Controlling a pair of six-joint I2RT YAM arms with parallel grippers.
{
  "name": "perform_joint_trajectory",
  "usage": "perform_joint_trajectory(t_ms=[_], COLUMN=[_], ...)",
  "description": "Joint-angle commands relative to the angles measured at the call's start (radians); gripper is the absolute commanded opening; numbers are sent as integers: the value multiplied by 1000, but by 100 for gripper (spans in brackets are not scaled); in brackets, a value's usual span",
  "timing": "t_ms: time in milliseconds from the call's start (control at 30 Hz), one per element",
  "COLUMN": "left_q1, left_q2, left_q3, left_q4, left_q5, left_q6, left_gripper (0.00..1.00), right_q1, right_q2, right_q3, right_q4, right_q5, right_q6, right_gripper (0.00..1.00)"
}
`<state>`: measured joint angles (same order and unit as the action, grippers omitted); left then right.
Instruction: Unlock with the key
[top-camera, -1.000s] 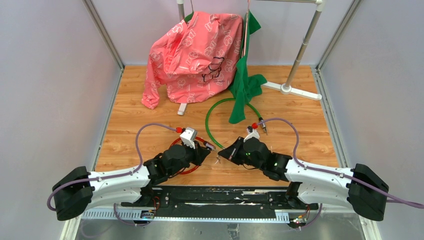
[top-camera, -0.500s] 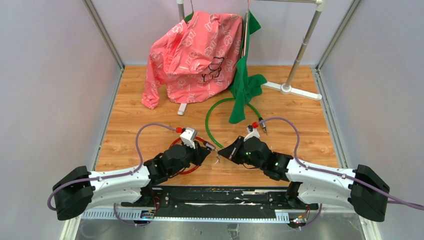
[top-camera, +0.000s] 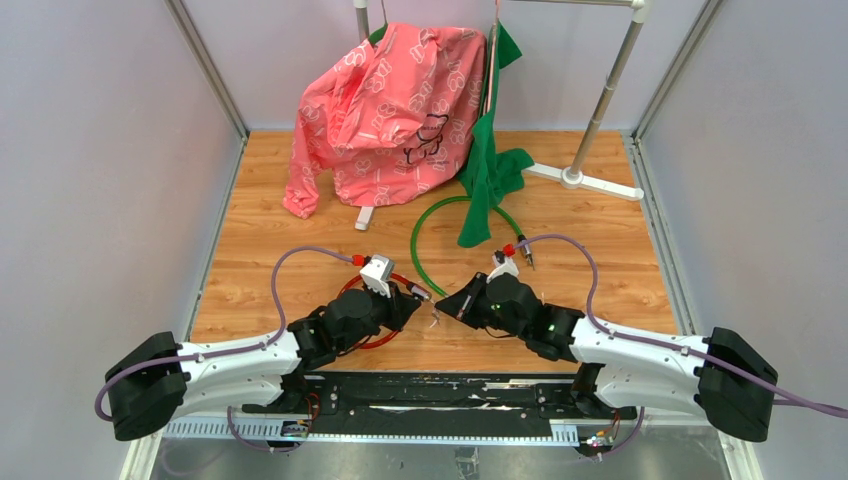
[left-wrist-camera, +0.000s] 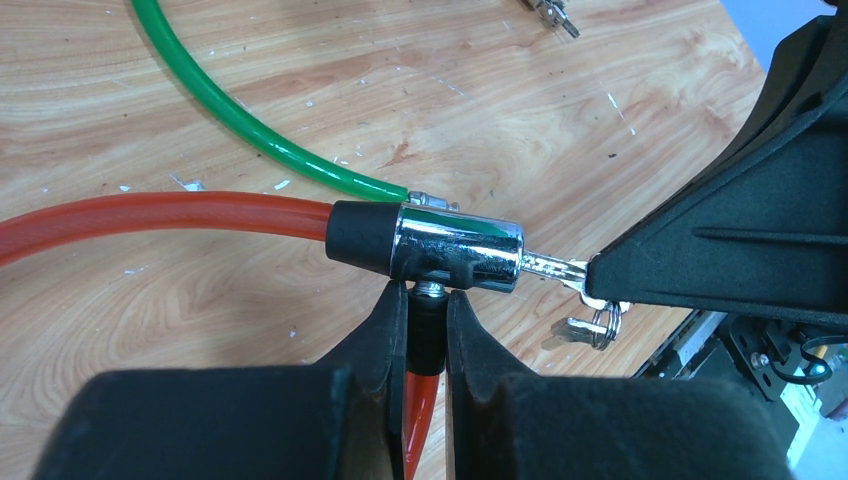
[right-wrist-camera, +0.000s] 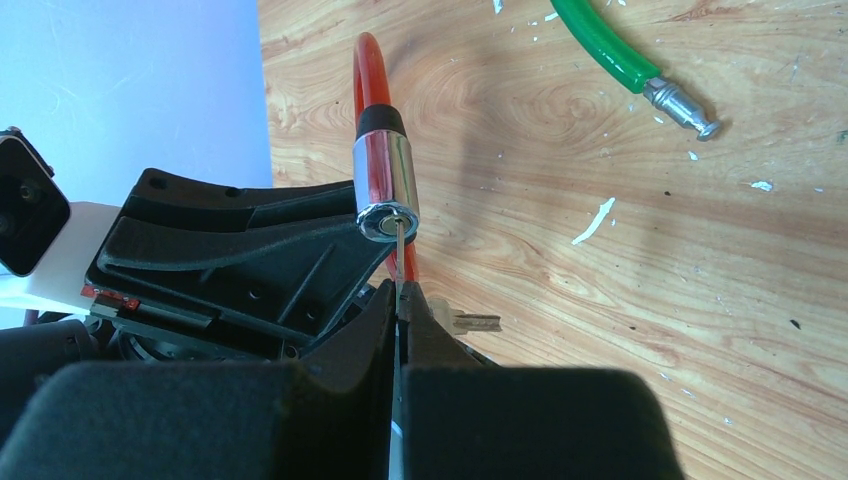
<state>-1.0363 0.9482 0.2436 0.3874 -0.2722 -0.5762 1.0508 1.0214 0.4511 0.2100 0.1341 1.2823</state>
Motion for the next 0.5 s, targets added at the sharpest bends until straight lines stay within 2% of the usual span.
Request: perform_joint_trajectory(t_ms=[0, 467], left_q1=[2, 2], left_q2=[-5, -12], left_q3=[-1, -3], left_q4=[34, 35], left_q5=[-19, -14], left_q6=[-7, -5], left_gripper=[0, 0], right_q1=[11, 9], right_q2=[12, 37], right_q3=[17, 23], right_q4=[11, 41], right_q5=[27, 20], right_q6=[-11, -14], right_gripper=[0, 0])
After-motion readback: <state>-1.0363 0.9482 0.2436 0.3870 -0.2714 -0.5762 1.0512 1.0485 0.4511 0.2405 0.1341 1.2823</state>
